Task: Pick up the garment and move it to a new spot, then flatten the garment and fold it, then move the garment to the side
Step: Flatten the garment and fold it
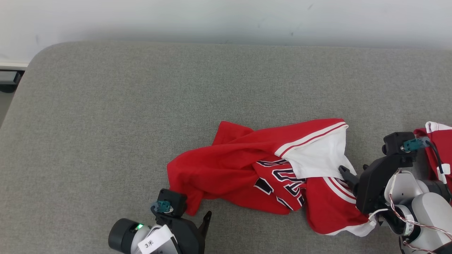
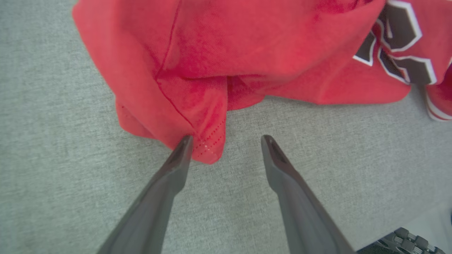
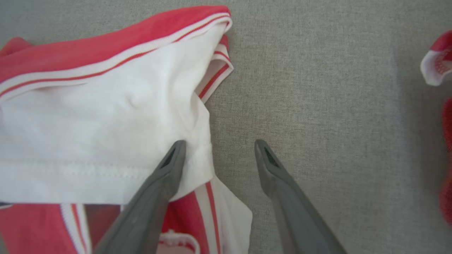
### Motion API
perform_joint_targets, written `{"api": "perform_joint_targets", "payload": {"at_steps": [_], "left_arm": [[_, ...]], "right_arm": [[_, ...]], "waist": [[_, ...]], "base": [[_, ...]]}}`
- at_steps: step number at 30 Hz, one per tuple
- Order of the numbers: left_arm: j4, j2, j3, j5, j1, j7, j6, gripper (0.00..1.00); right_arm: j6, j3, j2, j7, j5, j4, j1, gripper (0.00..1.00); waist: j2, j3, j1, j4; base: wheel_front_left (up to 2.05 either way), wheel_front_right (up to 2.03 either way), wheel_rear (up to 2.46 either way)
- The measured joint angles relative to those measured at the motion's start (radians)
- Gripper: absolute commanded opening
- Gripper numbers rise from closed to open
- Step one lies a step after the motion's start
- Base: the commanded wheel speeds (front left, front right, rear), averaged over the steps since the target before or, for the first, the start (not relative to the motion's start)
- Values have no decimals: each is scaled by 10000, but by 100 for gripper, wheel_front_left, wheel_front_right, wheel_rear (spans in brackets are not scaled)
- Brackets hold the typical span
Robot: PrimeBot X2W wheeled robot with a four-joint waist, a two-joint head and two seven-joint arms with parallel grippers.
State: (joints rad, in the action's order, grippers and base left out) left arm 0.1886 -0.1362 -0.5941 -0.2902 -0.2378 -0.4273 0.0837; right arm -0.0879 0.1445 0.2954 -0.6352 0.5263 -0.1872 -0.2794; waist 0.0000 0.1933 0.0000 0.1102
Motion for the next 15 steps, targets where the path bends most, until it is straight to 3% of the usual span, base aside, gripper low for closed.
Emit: {"api": "perform_joint_targets", "payload": {"at_steps": [10, 11, 13, 15], "left_arm": [[111, 109, 10, 75, 70, -180, 100, 100], [125, 127, 10, 75, 69, -180, 104, 100], [148, 165, 29, 73, 64, -178, 130, 99], [163, 173, 71, 71, 58, -174, 136, 87]], "right_arm": [[0, 123, -58, -86, -2, 31, 0, 100], [0, 140, -67, -88, -2, 38, -1, 88], [2, 178, -86, -121, -2, 54, -5, 81], [2, 188, -90, -153, -2, 56, -6, 75]], "waist": [[0, 15, 1, -26], [0, 24, 1, -34], [0, 42, 0, -53], [0, 61, 1, -71]], "base": [[0, 0, 0], [0, 0, 0], [0, 0, 0], [0, 0, 0]]}}
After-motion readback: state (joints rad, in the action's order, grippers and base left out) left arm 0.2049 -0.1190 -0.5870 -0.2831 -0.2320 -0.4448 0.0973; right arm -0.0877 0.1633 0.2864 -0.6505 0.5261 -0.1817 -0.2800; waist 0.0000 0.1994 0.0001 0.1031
